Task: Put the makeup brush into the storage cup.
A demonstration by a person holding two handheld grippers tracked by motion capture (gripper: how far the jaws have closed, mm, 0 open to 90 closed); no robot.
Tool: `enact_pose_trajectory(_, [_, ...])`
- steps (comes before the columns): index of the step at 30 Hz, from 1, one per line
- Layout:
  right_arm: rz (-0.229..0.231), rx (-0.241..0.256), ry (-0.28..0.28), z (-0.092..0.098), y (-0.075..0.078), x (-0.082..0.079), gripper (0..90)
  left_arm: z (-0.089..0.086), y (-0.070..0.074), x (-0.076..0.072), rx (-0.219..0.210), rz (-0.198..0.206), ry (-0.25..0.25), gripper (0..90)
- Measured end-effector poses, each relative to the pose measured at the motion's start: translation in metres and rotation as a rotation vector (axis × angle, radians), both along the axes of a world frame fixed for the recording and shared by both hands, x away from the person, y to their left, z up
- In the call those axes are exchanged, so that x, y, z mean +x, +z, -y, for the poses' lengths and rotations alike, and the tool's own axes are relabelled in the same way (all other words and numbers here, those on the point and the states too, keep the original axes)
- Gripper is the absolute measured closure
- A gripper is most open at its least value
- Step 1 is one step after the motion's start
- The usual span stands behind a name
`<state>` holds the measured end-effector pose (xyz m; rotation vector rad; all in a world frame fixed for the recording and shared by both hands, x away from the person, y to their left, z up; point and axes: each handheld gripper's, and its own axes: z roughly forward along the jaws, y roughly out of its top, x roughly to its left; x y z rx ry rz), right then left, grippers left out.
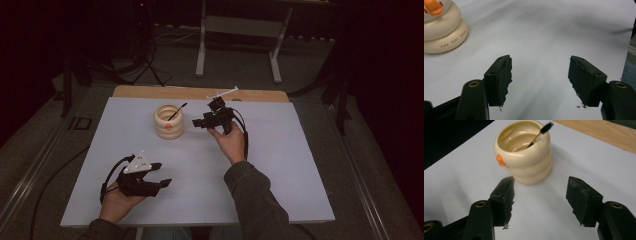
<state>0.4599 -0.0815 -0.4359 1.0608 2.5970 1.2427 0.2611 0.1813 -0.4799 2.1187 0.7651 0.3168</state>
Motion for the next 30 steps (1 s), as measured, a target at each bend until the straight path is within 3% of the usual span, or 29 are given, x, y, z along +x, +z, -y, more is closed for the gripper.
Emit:
enact_pose_trajectory(20, [0.053, 0.02, -0.004, 0.053, -0.008, -0.027, 34.4, 0.0, -0.003, 0.001, 0.001, -0.014, 0.019, 32.1])
enact_pose_trajectory(30, [0.045, 0.034, -0.019, 0.073, -0.015, -0.035, 33.9, -0.001, -0.004, 0.002, -0.003, -0.013, 0.025, 31.7])
